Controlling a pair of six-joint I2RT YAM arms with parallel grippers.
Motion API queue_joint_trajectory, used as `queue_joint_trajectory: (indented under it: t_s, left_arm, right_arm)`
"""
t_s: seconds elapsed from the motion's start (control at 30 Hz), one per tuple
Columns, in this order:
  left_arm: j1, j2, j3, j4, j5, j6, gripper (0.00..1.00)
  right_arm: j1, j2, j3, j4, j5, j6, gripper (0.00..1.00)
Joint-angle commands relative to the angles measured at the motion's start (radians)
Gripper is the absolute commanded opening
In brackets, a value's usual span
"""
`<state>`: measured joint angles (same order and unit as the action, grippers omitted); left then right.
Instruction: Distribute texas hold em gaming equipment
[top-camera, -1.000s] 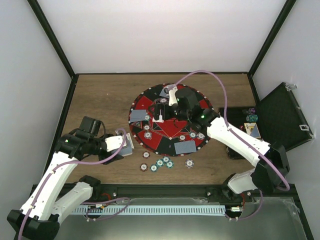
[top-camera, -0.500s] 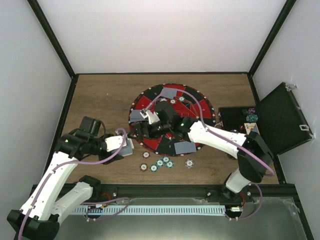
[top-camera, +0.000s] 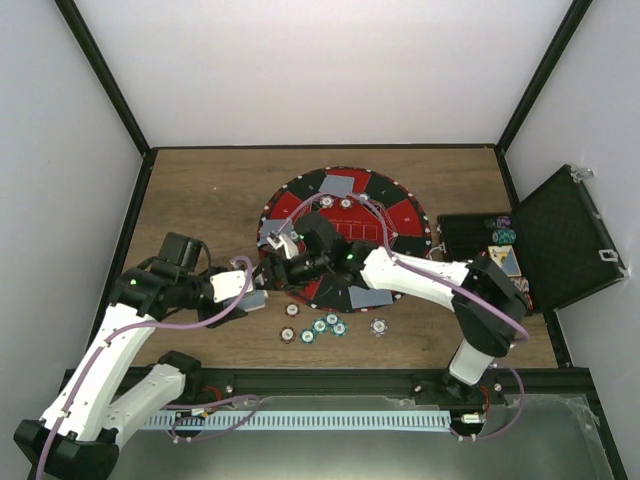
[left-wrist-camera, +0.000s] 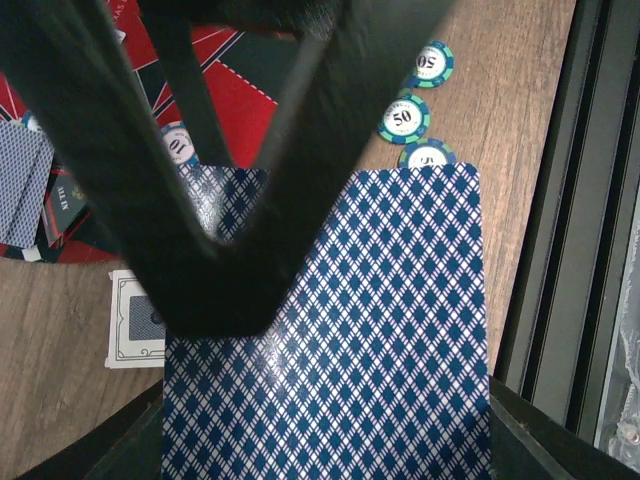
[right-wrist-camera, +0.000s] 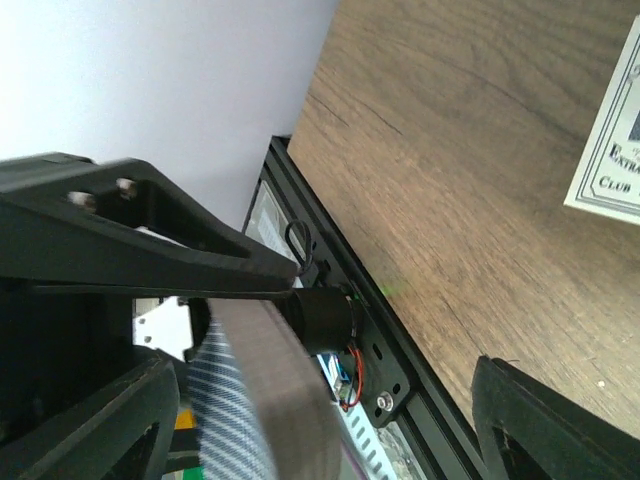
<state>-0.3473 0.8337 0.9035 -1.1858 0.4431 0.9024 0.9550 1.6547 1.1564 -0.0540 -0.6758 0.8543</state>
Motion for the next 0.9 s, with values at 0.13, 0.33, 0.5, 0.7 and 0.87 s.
queue_joint_trajectory:
  t_s: [0.13, 0.33, 0.5, 0.7, 0.87]
  left_arm:
    - [0.002, -0.006, 0.020, 0.027, 0.025, 0.018, 0.10]
    - [0.002, 0.000, 0.020, 0.032, 0.028, 0.018, 0.10]
    - [0.004, -0.004, 0.018, 0.030, 0.028, 0.018, 0.10]
    - [0.002, -0.009, 0.020, 0.025, 0.029, 0.019, 0.10]
    - [0.002, -0.006, 0.024, 0.028, 0.036, 0.019, 0.10]
  right_arm:
    - [0.042, 0.044, -0.028, 0.110, -0.062, 0.065, 0.82]
    - [0.045, 0.092, -0.053, 0.245, -0.120, 0.131, 0.81]
    - [0.037, 0.122, -0.051, 0.251, -0.124, 0.139, 0.78]
    - [-0.008, 0.088, -0.113, 0.239, -0.108, 0.125, 0.75]
    - [-0.027, 0.068, -0.145, 0.185, -0.083, 0.090, 0.69]
